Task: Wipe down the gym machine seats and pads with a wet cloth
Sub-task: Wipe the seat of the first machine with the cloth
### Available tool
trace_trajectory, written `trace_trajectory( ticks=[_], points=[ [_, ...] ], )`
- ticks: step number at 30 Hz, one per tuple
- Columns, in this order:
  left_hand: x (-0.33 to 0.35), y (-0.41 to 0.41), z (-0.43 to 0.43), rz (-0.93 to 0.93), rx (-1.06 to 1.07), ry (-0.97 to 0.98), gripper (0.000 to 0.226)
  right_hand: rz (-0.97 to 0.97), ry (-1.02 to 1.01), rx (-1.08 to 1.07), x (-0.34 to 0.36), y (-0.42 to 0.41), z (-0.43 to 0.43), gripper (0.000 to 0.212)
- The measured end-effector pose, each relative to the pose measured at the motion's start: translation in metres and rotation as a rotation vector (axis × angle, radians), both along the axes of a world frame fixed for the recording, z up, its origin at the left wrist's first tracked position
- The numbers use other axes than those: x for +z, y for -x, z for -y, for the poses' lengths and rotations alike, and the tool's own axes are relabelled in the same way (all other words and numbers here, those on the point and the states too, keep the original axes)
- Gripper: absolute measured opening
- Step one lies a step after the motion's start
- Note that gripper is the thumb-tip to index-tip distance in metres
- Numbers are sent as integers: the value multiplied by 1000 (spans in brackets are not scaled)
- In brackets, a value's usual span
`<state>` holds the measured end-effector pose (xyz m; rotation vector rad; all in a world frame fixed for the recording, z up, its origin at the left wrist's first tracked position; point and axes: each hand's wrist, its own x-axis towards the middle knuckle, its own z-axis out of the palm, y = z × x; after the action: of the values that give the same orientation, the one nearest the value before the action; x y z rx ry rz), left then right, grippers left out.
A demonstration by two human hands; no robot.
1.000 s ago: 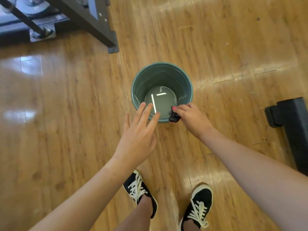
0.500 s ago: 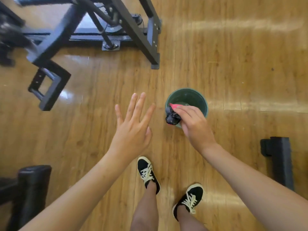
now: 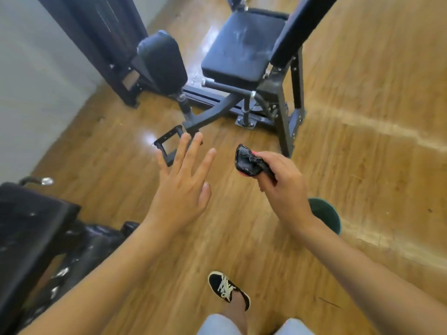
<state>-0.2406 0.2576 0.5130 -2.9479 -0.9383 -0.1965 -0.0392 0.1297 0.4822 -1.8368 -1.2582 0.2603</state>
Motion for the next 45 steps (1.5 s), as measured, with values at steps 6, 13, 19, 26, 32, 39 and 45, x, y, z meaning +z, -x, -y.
trace_trajectory(
  ticks=[6, 13, 19, 26, 32, 39, 45],
  points=[
    [60, 35, -71, -10, 81, -89, 74, -37, -57, 54, 57, 31, -90, 35],
    [94, 27, -166, -3, 120, -168, 74, 94, -109, 103, 86, 31, -204, 33],
    [113, 11, -266, -52, 232, -231, 73, 121, -135, 177, 96, 2, -319, 33],
    [133, -17, -373, -35, 307, -216, 70, 132, -107, 240, 104, -23, -436, 30],
    [131, -25, -478, 4, 238, -221, 69, 196, -121, 185, 101, -27, -523, 32],
    [116, -21, -638, -31, 20, -215, 71, 204, -80, -36, 94, -7, -639, 31],
    [129, -11, -746, -48, -155, -173, 74, 77, -65, -265, 90, 33, -712, 28]
  ],
)
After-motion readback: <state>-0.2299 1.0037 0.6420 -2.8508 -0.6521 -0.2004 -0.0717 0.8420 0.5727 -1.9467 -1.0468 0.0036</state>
